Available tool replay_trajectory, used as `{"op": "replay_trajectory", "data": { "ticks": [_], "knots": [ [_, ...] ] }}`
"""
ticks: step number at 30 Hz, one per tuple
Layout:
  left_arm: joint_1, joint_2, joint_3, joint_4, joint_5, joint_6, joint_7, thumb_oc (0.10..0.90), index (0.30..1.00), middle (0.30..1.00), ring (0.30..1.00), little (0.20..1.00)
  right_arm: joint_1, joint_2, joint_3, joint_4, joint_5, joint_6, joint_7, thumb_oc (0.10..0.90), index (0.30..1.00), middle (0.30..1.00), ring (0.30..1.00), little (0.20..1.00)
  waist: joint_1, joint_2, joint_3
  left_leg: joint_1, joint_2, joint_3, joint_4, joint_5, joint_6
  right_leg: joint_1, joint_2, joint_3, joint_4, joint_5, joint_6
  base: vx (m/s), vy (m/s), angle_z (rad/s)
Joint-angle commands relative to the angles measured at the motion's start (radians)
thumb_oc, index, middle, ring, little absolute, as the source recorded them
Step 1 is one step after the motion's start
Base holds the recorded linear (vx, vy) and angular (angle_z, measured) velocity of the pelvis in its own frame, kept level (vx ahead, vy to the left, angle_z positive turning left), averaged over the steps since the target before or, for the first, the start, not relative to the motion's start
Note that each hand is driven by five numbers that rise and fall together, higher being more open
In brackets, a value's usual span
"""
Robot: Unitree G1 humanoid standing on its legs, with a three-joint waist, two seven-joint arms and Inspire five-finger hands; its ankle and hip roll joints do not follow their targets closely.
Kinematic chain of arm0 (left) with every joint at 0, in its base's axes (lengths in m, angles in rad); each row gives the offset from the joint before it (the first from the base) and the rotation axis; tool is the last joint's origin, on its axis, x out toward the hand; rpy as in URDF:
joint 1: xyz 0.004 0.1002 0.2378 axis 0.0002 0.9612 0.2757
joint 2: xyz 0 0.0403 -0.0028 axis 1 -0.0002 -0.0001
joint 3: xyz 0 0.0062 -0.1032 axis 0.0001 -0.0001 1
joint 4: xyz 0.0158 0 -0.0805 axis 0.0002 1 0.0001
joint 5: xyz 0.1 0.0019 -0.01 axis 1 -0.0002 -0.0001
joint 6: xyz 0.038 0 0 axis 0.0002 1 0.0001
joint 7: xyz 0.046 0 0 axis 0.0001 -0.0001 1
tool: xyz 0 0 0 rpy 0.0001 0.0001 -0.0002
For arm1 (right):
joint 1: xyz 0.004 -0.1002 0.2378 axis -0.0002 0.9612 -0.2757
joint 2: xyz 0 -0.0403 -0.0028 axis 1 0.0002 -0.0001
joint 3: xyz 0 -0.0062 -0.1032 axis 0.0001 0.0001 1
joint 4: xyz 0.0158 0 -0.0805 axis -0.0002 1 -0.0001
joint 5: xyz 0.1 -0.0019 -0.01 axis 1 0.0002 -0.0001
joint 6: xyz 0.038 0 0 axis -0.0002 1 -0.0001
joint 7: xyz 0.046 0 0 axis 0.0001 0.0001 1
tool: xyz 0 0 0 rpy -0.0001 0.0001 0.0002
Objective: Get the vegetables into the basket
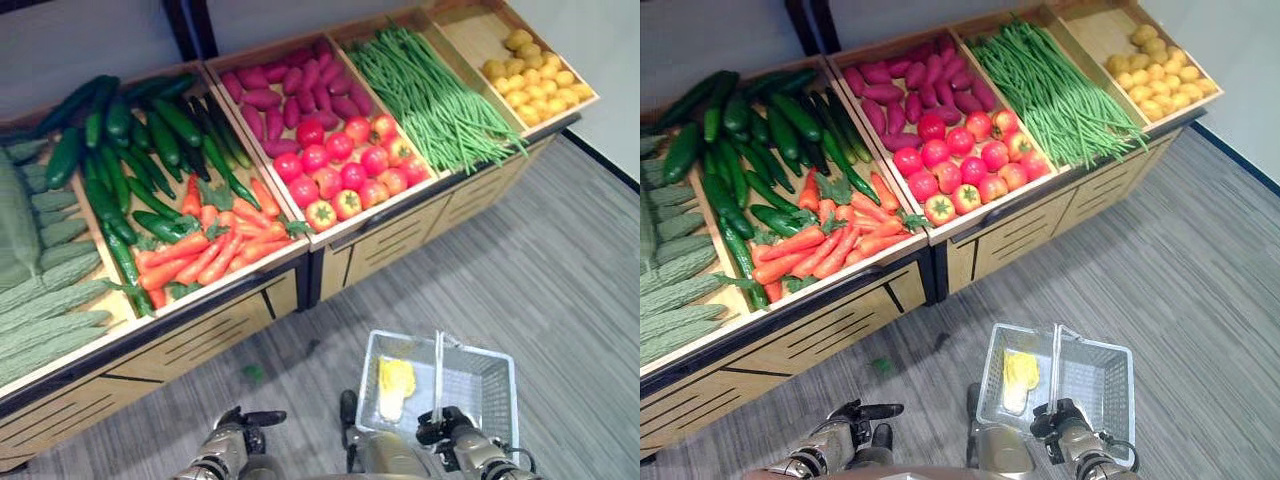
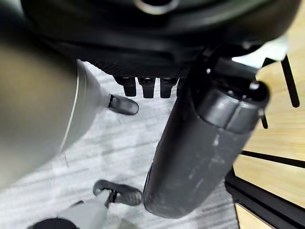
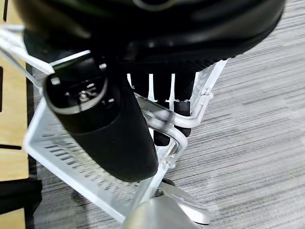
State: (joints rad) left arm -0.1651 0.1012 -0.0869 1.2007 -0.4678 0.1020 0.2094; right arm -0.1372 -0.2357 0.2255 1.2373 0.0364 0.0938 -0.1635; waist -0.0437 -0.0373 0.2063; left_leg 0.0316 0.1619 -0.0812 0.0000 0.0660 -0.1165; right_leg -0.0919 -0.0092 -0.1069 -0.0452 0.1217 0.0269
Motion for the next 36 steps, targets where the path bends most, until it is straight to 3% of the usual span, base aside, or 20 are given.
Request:
{"op": "replay_trajectory", "data": {
  "ticks": [1,3,5,6,8,10,16,22,27,31,36],
  "knots": [
    [-0.022,0.007,-0.018,0.007,0.044,0.003,-0.009,0.900,1.000,1.000,1.000,1.000,0.055,-0.048,0.049,0.009,-0.019,0.000,-0.019,0.400,0.300,0.300,0.300,0.300,-0.017,-0.032,-0.004,0.005,-0.024,0.021,-0.078,-0.009,0.004,-0.052,-0.045,0.036,0.148,-0.125,0.073,-0.06,-0.216,0.62],
    [-0.027,0.010,-0.025,-0.002,0.048,0.007,-0.014,0.900,1.000,1.000,1.000,1.000,0.059,-0.056,0.041,0.005,-0.020,0.000,-0.018,0.400,0.300,0.300,0.300,0.300,-0.019,-0.029,0.005,-0.027,-0.005,0.044,-0.085,0.026,-0.008,-0.052,-0.052,-0.004,0.159,-0.141,0.067,-0.09,-0.140,0.73],
    [-0.034,0.010,-0.030,-0.010,0.047,0.007,-0.017,0.900,1.000,1.000,1.000,1.000,0.062,-0.064,0.032,0.006,-0.020,0.002,-0.018,0.400,0.300,0.300,0.300,0.300,-0.028,-0.026,0.016,-0.064,0.009,0.120,-0.087,0.057,-0.010,-0.051,-0.068,-0.047,0.166,-0.152,0.066,-0.08,-0.085,1.01],
    [-0.034,0.010,-0.030,-0.010,0.047,0.007,-0.017,0.900,1.000,1.000,1.000,1.000,0.062,-0.064,0.032,0.006,-0.020,0.002,-0.017,0.400,0.300,0.300,0.300,0.300,-0.028,-0.026,0.016,-0.065,0.009,0.120,-0.087,0.057,-0.010,-0.051,-0.068,-0.047,0.167,-0.152,0.066,-0.06,-0.057,0.76],
    [-0.038,0.006,-0.035,-0.019,0.058,0.009,-0.024,0.900,1.000,1.000,1.000,1.000,0.065,-0.074,0.027,0.011,-0.029,0.007,-0.011,0.400,0.300,0.300,0.300,0.300,-0.039,-0.023,0.024,-0.080,0.023,0.216,-0.084,0.080,-0.013,-0.043,-0.082,-0.084,0.164,-0.152,0.066,-0.07,-0.046,0.69],
    [-0.037,0.001,-0.041,-0.026,0.074,0.016,-0.031,0.900,1.000,1.000,1.000,1.000,0.071,-0.084,0.020,0.022,-0.041,0.015,-0.009,0.400,0.300,0.300,0.300,0.300,-0.066,-0.025,0.021,-0.053,0.048,0.360,-0.059,0.072,-0.017,-0.033,-0.109,-0.135,0.147,-0.137,0.066,-0.11,-0.035,0.76],
    [-0.023,-0.002,-0.048,-0.040,0.088,0.022,-0.035,0.900,1.000,1.000,1.000,1.000,0.064,-0.076,0.024,0.039,-0.047,0.027,-0.006,0.400,0.300,0.300,0.300,0.300,-0.067,-0.022,-0.015,-0.041,0.019,0.364,-0.084,0.049,-0.015,-0.024,-0.107,-0.139,0.082,-0.088,0.082,-0.02,0.019,0.30],
    [0.002,0.007,-0.064,-0.186,0.075,0.002,-0.030,0.900,1.000,1.000,1.000,1.000,0.063,-0.065,0.021,0.031,-0.046,0.029,-0.009,0.400,0.300,0.300,0.300,0.300,-0.047,-0.022,-0.019,-0.018,-0.004,0.375,-0.087,0.026,0.001,-0.001,-0.127,-0.121,0.048,-0.060,0.098,0.01,0.111,-0.06],
    [0.033,0.022,-0.075,-0.371,0.060,-0.018,-0.007,0.900,1.000,1.000,1.000,1.000,0.067,-0.063,0.015,0.013,-0.053,0.028,-0.010,0.400,0.300,0.300,0.300,0.300,-0.034,-0.020,-0.009,-0.016,-0.029,0.365,-0.082,0.012,0.015,0.000,-0.144,-0.112,0.047,-0.047,0.109,-0.01,0.079,-0.01],
    [0.102,0.047,-0.057,-0.650,0.028,-0.056,-0.003,0.900,1.000,1.000,1.000,1.000,0.081,-0.062,-0.018,-0.024,-0.046,0.022,-0.009,0.400,0.300,0.300,0.300,0.300,-0.021,-0.021,-0.002,-0.012,-0.050,0.357,-0.082,0.000,0.025,-0.001,-0.159,-0.109,0.042,-0.032,0.122,-0.02,0.070,0.00],
    [0.152,0.055,-0.029,-0.805,0.015,-0.085,0.001,0.900,1.000,1.000,1.000,1.000,0.090,-0.062,-0.044,-0.044,-0.034,0.014,-0.007,0.400,0.300,0.300,0.300,0.300,-0.015,-0.023,-0.003,-0.008,-0.061,0.350,-0.083,-0.008,0.031,-0.001,-0.168,-0.109,0.041,-0.027,0.128,-0.02,0.020,0.01]
  ]
}}
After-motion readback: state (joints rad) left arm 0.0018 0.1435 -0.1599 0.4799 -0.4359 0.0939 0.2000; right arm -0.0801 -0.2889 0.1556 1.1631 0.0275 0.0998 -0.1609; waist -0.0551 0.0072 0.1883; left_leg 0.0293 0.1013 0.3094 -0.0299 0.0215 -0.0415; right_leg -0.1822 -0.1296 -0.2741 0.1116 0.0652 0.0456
